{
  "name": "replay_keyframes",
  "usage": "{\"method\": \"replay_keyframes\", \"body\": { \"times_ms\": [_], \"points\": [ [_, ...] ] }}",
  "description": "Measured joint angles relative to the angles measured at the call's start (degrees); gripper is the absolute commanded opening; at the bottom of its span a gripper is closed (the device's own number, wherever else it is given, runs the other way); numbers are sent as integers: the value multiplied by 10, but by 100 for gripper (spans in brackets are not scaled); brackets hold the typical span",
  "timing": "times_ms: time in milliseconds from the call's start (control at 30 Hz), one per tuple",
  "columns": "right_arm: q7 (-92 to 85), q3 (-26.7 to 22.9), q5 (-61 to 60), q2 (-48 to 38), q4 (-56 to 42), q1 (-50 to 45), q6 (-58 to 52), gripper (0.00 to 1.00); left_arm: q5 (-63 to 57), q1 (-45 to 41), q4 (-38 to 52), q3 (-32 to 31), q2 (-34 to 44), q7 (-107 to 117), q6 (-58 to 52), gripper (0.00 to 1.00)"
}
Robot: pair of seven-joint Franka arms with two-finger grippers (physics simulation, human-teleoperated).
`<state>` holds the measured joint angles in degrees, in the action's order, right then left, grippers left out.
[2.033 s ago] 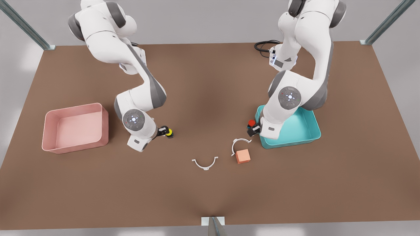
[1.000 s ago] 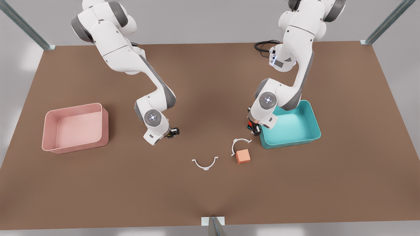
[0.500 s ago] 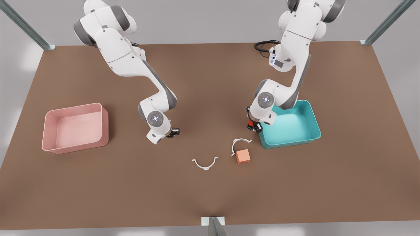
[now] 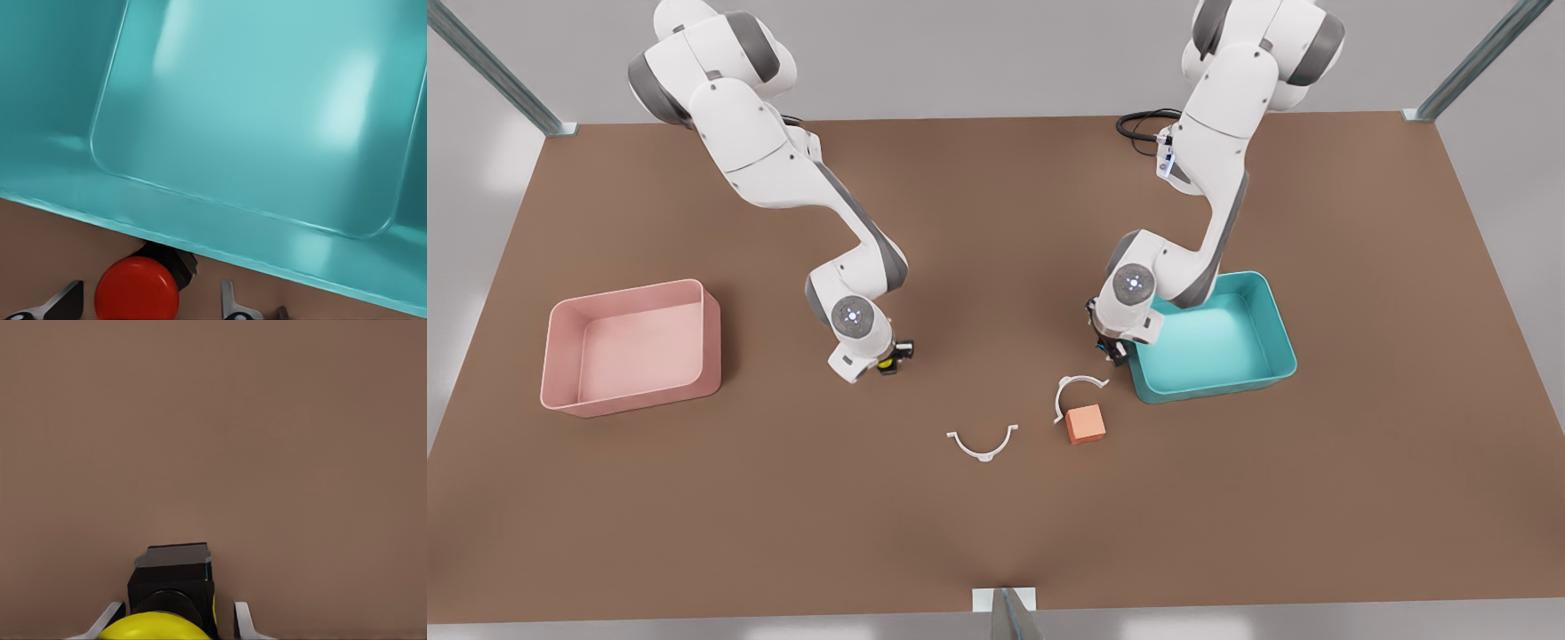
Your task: Place the red button in the blue storage box with the left arm, and place the yellow button in the pink storage box with the right arm
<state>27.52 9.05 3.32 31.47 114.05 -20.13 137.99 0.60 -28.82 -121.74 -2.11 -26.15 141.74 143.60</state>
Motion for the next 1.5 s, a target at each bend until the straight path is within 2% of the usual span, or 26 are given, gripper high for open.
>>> {"method": "replay_keyframes", "body": {
  "times_ms": [67, 200, 233, 300, 367, 533, 600, 633, 733, 1000, 1200, 1267, 1500],
  "points": [
    [1, 0, 0, 0, 2, 0, 6, 64, -1, 0, -8, 0, 0, 3, 7, 100],
    [2, 0, 7, 1, -11, 1, 15, 65, -6, 1, -18, 0, 1, 9, 19, 100],
    [3, 0, 11, 1, -13, 2, 16, 65, -6, 1, -18, 0, 1, 10, 21, 96],
    [3, 0, 17, 2, -14, 3, 18, 63, -8, 1, -19, 0, 2, 12, 24, 75],
    [4, 0, 20, 2, -13, 4, 20, 63, -10, 1, -19, 0, 2, 13, 26, 69],
    [5, 0, 23, 8, -11, 4, 21, 60, -12, 3, -19, 0, 6, 15, 29, 69],
    [4, 0, 23, 10, -11, 4, 22, 49, -12, 3, -19, 0, 18, 15, 28, 69],
    [3, 0, 22, 10, -11, 4, 22, 49, -12, 3, -19, 0, 25, 15, 26, 69],
    [1, 0, 21, 8, -14, 4, 22, 49, -12, 1, -18, 0, 37, 13, 18, 61],
    [-9, -6, 21, -16, -114, 29, -35, 49, -12, 3, -19, 0, 36, 8, 8, 60],
    [-42, -5, 21, -25, -187, 104, -123, 49, -12, 5, -26, 1, 38, 2, 6, 60],
    [-57, -3, 21, -44, -190, 127, -158, 49, -12, 5, -26, 1, 38, 0, 6, 53],
    [-123, 3, 19, -139, -117, 226, -249, 49, -10, 6, -25, 1, 82, -11, -18, 53]
  ]
}}
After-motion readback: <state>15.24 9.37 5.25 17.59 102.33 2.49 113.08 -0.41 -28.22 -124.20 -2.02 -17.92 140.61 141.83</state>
